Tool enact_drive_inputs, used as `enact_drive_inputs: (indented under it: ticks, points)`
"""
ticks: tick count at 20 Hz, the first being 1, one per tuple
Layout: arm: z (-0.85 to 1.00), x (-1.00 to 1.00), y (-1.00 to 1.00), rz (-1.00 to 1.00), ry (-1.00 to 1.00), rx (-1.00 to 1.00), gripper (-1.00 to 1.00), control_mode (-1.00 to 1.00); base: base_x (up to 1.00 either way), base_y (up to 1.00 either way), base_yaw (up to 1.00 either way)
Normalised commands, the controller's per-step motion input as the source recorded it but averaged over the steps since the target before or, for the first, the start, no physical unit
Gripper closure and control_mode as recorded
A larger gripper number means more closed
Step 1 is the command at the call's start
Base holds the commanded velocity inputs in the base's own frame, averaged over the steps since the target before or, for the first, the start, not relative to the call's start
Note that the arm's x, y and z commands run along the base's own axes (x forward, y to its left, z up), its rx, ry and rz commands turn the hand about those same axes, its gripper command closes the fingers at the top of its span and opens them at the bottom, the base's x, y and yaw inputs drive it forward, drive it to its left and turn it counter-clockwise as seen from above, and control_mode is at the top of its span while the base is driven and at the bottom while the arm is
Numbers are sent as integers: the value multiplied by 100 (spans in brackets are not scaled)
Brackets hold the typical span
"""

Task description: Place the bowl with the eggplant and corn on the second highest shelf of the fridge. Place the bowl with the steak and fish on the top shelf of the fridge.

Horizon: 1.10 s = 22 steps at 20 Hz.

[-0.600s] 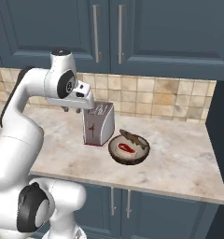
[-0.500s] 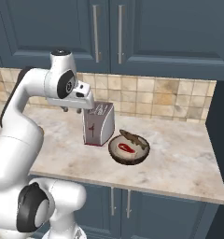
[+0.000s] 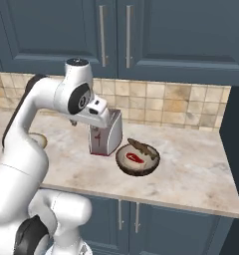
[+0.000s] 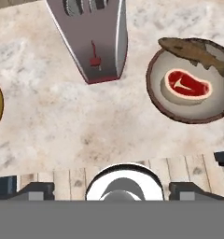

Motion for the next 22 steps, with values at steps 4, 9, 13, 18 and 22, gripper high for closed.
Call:
enact_drive_inputs:
  ticks: [4, 9, 13, 18, 22]
  points:
    - [-43, -54, -100, -48, 6, 16, -100, -100, 0, 0, 0]
    - [-45, -9, -100, -53, 8, 21, -100, -100, 0, 0, 0]
    - [-38, 3, -100, -48, 14, 25, -100, -100, 0, 0, 0]
    - [-34, 5, -74, -12, 10, 14, -100, -100, 0, 0, 0]
    - [-71, 18, -13, -4, 5, 2, -100, -100, 0, 0, 0]
